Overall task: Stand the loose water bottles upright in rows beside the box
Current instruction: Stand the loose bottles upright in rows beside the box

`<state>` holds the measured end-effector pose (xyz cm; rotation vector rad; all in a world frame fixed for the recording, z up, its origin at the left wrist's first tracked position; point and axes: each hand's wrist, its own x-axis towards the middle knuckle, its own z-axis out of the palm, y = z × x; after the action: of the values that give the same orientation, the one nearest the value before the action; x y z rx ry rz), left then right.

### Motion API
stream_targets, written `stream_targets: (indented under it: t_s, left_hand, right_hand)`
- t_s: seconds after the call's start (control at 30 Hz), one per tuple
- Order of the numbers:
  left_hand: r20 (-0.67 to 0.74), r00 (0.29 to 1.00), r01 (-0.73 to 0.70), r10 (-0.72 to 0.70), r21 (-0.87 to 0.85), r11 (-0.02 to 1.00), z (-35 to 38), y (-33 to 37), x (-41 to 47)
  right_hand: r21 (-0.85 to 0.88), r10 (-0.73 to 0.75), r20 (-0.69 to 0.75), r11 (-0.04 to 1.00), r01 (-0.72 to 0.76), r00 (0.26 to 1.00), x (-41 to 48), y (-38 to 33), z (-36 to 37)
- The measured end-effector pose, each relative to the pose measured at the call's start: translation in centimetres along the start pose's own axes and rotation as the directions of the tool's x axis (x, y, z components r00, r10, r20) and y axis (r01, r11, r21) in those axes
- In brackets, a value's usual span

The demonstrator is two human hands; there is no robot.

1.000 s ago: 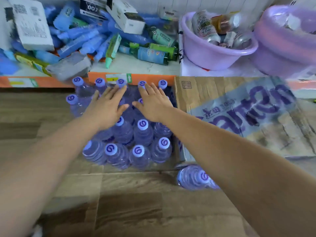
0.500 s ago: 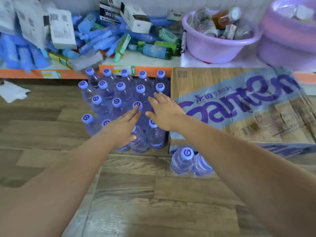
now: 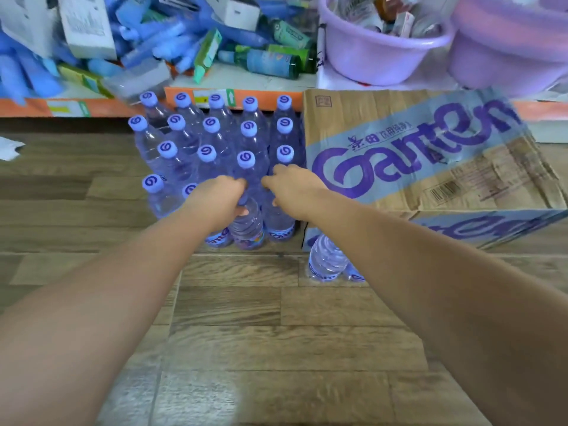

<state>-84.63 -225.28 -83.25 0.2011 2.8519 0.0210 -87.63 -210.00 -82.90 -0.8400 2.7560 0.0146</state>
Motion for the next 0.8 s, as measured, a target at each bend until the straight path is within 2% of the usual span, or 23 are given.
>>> stream_targets:
  t_s: [0.13,0.27,0.4,0.5,0.63,0.8]
  left_hand:
    - [0.019,1.0,-0.022,0.02,0.125,0.992,-0.5,0.9,-0.1]
    - [-0.025,1.0,0.011,-0.007,0.183,0.983,-1.6,1.9,-1.4]
    - [-0.121,0.99,0.095,-0.069,0.221,0.971,-4.0,2.7,-2.6]
    - [-0.171,0.982,0.116,-0.079,0.221,0.968,-6.1,3.5,-3.6]
    - [-0.221,0.97,0.134,-0.099,0.15,0.98,-8.9,4.4,-4.7]
    - [-0.324,0.941,0.148,-0.099,0.133,0.98,-13.6,6.1,-6.7]
  right_hand:
    - [0.174,0.063,0.016,0.983,-0.064,0.998,0.0,0.4,-0.2]
    - [0.235,0.061,-0.026,0.97,-0.053,0.998,-0.4,0.3,-1.0]
    - [0.318,0.05,-0.15,0.948,0.0,0.987,-1.6,0.6,-3.2]
    - [0.319,0.027,-0.26,0.946,0.06,0.965,-3.1,0.7,-5.3]
    - [0.354,0.028,-0.389,0.927,0.121,0.921,-5.6,1.3,-7.9]
    - [0.458,0.118,-0.535,0.873,0.17,0.837,-9.1,2.0,-12.3]
